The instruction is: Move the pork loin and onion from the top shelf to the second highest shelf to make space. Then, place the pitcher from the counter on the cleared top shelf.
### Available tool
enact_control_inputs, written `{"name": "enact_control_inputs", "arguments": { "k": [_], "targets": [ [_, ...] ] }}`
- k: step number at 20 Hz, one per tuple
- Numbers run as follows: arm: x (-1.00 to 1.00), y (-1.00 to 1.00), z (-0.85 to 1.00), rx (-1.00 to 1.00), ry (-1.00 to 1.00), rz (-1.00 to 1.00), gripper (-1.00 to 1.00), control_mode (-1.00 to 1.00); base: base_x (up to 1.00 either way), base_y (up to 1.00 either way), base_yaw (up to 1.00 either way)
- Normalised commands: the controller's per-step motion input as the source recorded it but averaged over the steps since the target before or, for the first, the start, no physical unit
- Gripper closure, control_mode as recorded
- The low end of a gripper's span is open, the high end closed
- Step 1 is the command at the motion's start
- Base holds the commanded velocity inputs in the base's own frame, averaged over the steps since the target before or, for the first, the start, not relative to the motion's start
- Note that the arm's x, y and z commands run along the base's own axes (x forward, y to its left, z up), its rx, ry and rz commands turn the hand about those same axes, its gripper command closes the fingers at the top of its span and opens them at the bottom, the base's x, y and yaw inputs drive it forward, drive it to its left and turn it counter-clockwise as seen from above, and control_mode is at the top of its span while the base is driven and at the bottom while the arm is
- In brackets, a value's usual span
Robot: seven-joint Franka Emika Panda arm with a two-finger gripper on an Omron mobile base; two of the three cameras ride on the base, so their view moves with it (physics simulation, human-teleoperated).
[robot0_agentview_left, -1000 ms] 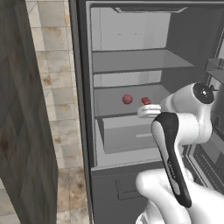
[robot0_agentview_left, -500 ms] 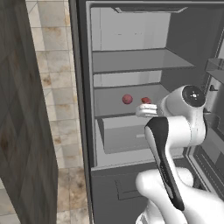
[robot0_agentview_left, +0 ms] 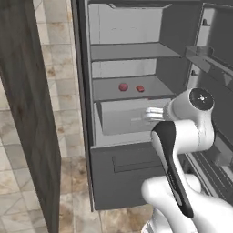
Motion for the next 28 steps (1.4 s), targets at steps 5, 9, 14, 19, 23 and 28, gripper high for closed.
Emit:
{"name": "enact_control_inputs", "arguments": {
  "k": [5, 9, 14, 19, 23, 28],
  "targets": [
    [0.00, 0.00, 0.00, 0.00, 0.00, 0.00, -1.00, 1.00, -1.00, 0.11, -0.08],
    [0.00, 0.00, 0.00, 0.00, 0.00, 0.00, -1.00, 1.00, -0.85, 0.22, -0.26],
    [0.00, 0.00, 0.00, 0.00, 0.00, 0.00, -1.00, 1.00, -0.58, 0.23, -0.40],
    [0.00, 0.00, 0.00, 0.00, 0.00, 0.00, -1.00, 1.00, -0.19, 0.04, -0.48],
    [0.00, 0.00, 0.00, 0.00, 0.00, 0.00, -1.00, 1.00, 0.00, -0.26, -0.47],
    [0.00, 0.00, 0.00, 0.00, 0.00, 0.00, -1.00, 1.00, 0.00, -0.45, -0.49]
  ]
}}
